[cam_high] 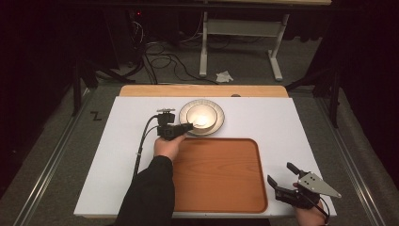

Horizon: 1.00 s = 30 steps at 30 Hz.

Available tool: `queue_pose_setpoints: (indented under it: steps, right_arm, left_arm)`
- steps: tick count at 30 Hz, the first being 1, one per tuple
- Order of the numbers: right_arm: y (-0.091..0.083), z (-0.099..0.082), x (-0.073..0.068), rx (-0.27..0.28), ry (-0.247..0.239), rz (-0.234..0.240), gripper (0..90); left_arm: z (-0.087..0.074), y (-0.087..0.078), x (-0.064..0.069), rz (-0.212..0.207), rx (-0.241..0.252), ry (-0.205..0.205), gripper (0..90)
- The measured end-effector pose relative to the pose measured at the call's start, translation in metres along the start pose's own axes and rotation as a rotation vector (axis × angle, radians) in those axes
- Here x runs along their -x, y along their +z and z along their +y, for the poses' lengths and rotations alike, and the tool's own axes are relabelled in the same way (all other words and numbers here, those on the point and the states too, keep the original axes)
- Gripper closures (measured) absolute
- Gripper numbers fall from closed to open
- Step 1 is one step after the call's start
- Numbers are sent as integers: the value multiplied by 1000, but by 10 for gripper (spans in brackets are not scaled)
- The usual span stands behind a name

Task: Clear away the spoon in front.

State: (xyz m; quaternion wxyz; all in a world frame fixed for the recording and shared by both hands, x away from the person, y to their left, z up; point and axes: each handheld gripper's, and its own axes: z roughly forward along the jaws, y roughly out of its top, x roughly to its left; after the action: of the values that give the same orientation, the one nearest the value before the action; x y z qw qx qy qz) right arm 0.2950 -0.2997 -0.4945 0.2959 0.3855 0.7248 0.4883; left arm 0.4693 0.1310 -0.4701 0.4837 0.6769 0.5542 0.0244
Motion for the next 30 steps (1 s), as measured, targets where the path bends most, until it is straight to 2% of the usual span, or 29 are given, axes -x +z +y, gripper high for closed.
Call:
queue_pose_setpoints:
  steps: [6,7,10,16,24,30]
  right_arm:
    - [1,0,0,-3,-2,3,153]
    - [1,0,-1,-3,-2,3,153]
    - [0,0,0,3,-7,2,153]
    - [0,0,-1,1,-1,2,153]
    - [2,1,-1,0,-10,3,153]
    - [1,0,0,2,-5,0,153]
  left_arm:
    - [-1,-2,4,21,-1,28,800]
    - [0,-3,4,25,0,33,833]
    - [0,-6,4,18,8,33,846]
    - [0,-7,6,39,3,82,847]
    - [0,-13,9,71,33,156,847]
    - [-3,-21,21,123,86,259,847]
